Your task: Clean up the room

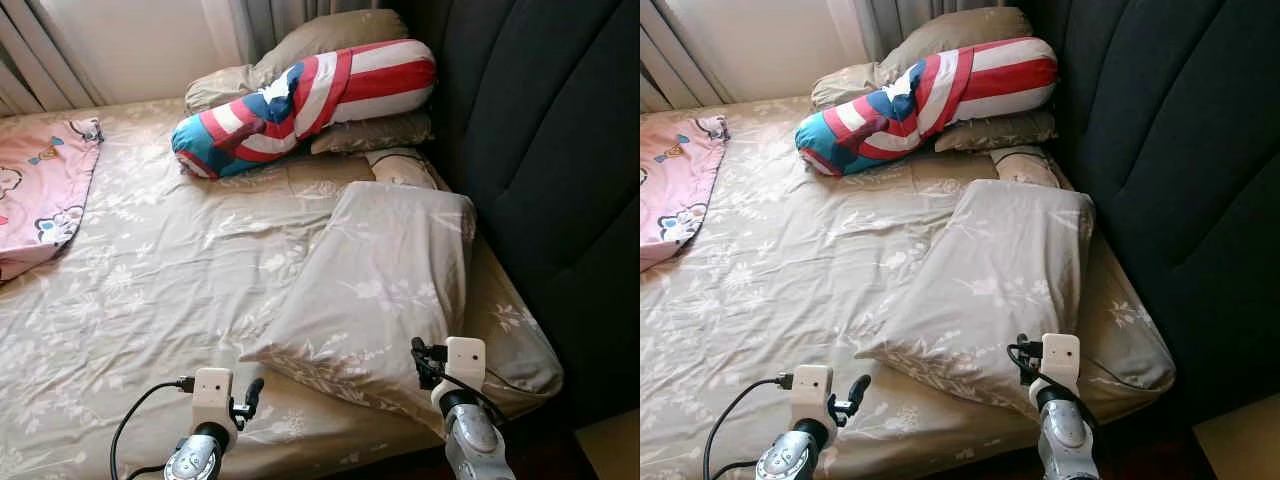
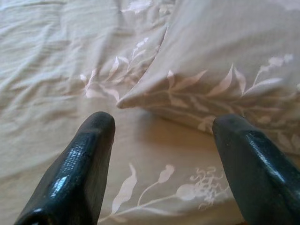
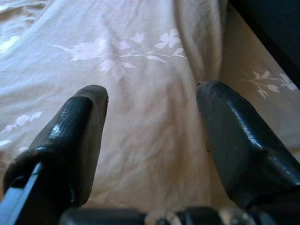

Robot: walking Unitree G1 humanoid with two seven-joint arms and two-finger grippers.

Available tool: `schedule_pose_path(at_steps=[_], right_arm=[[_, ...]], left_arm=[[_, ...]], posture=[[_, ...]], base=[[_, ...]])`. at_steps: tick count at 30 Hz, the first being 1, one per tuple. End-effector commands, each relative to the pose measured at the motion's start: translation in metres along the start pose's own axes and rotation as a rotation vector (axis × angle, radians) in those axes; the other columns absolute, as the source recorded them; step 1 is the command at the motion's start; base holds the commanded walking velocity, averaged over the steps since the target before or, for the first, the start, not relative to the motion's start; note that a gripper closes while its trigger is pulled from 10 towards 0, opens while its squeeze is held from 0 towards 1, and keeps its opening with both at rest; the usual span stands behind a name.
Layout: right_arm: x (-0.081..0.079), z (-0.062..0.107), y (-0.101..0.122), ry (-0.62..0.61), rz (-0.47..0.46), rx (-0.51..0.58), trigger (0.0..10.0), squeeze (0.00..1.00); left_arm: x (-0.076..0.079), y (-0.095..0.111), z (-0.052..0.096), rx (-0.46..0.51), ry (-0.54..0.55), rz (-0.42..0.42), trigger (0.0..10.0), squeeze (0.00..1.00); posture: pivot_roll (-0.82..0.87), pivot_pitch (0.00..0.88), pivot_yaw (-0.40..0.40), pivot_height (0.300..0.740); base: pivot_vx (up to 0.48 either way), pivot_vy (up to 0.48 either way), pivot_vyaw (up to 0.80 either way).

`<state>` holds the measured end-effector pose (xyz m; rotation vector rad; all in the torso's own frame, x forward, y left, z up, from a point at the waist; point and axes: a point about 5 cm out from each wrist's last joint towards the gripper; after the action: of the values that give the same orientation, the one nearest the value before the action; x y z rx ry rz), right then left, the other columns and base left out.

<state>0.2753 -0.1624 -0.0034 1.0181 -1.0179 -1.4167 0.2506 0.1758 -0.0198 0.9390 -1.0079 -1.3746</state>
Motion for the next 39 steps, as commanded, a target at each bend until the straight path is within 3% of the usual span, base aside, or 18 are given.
schedule_pose_path(at_steps=[1, 8, 23, 39], right_arm=[[-0.003, 0.000, -0.002, 0.004, 0.007, -0.019, 10.0, 0.00], [-0.011, -0.001, -0.004, 0.031, -0.003, -0.044, 10.0, 0.00], [-0.006, -0.001, -0.001, 0.037, -0.007, -0.010, 10.0, 0.00], [-0.008, 0.000, -0.005, 0.040, 0.009, -0.047, 10.0, 0.00]], left_arm=[[-0.001, 0.008, -0.003, 0.038, 0.023, 0.037, 10.0, 0.00], [0.002, 0.024, -0.010, 0.103, 0.007, 0.029, 10.0, 0.00], [0.005, 0.038, -0.011, 0.177, -0.002, 0.019, 10.0, 0.00], [0.005, 0.041, -0.011, 0.171, -0.006, 0.021, 10.0, 0.00]], posture=[[-0.03, 0.152, 0.018, 0.710], [-0.04, 0.162, 0.023, 0.691], [-0.03, 0.165, 0.015, 0.681], [-0.03, 0.165, 0.017, 0.657]], base=[[0.000, 0.000, 0.00], [0.000, 0.000, 0.00], [0.000, 0.000, 0.00], [0.000, 0.000, 0.00]])
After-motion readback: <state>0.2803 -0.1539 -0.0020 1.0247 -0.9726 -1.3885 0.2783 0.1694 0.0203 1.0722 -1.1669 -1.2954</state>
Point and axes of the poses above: a point about 5 cm out from each wrist's last joint towards the gripper, its own z axis pointing back from the gripper into the wrist, its own y axis along the axis of the wrist's last joint, x = y × z, and after that the axes turned 1 degree about -z, right-handed
